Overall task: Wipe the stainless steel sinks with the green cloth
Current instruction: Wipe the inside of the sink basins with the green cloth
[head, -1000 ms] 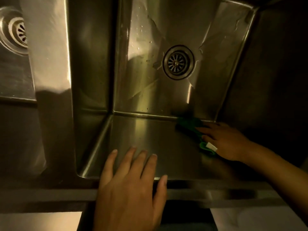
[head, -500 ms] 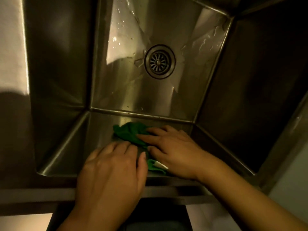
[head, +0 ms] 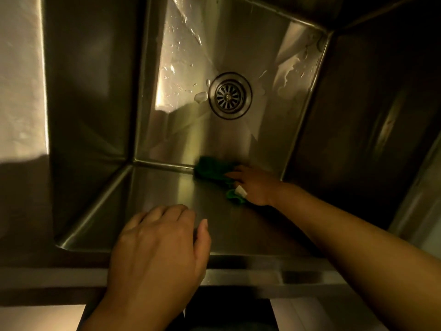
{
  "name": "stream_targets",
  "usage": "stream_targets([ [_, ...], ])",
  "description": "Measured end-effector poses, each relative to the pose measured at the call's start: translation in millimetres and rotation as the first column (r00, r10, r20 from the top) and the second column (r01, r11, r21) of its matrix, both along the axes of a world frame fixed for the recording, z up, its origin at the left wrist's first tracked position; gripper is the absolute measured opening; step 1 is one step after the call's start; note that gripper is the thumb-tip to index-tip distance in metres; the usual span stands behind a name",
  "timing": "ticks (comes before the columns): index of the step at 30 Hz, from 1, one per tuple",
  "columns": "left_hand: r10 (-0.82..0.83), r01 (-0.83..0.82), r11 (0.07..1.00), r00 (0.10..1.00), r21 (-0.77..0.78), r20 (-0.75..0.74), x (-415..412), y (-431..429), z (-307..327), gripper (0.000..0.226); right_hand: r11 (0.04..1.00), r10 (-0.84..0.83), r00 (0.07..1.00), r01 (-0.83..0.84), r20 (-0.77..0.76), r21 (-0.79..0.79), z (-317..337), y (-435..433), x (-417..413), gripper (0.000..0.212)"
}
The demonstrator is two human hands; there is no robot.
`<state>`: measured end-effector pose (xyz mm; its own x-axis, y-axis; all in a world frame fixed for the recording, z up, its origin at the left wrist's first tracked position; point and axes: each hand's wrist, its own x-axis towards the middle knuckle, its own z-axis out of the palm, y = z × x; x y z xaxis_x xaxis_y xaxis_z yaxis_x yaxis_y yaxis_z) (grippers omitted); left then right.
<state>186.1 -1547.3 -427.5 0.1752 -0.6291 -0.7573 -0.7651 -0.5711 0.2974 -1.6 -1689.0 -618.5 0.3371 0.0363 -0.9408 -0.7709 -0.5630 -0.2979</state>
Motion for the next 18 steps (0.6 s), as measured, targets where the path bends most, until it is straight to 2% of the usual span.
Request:
stream_targets([
  [4, 0.004, -0.003, 0.999, 1.000, -0.032, 0.015, -3.1, 0.0, -0.6, 0.042, 0.995, -0.005, 0.960, -0.023, -0.281, -0.094, 9.5, -27.1, -49.9, 0.050],
  [8, -0.022, 0.025, 0.994, 0.999, 0.105, -0.027, -4.5, -5.0, -0.6, 0.057, 0.980, 0.063, 0.915, -0.131, -0.399, -0.147, 22.0, -29.1, -55.9, 0.049],
  [10, -0.059, 0.064, 0.989, 0.997, 0.130, -0.044, -7.9, -7.1, -2.9, 0.066, 0.975, 0.087, 0.922, -0.157, -0.376, -0.159, 35.8, -27.1, -54.9, 0.049],
  [13, -0.107, 0.114, 0.989, 0.991, 0.091, -0.076, -21.4, -15.8, -4.5, 0.065, 0.969, 0.116, 0.959, -0.166, -0.259, -0.181, 68.3, -29.4, -62.4, 0.048],
  [18, -0.196, 0.197, 0.980, 0.977, -0.002, -0.088, -62.9, -30.8, -11.4, 0.062, 0.898, 0.318, 0.933, -0.353, -0.168, -0.261, 115.5, -30.8, -68.0, 0.046],
])
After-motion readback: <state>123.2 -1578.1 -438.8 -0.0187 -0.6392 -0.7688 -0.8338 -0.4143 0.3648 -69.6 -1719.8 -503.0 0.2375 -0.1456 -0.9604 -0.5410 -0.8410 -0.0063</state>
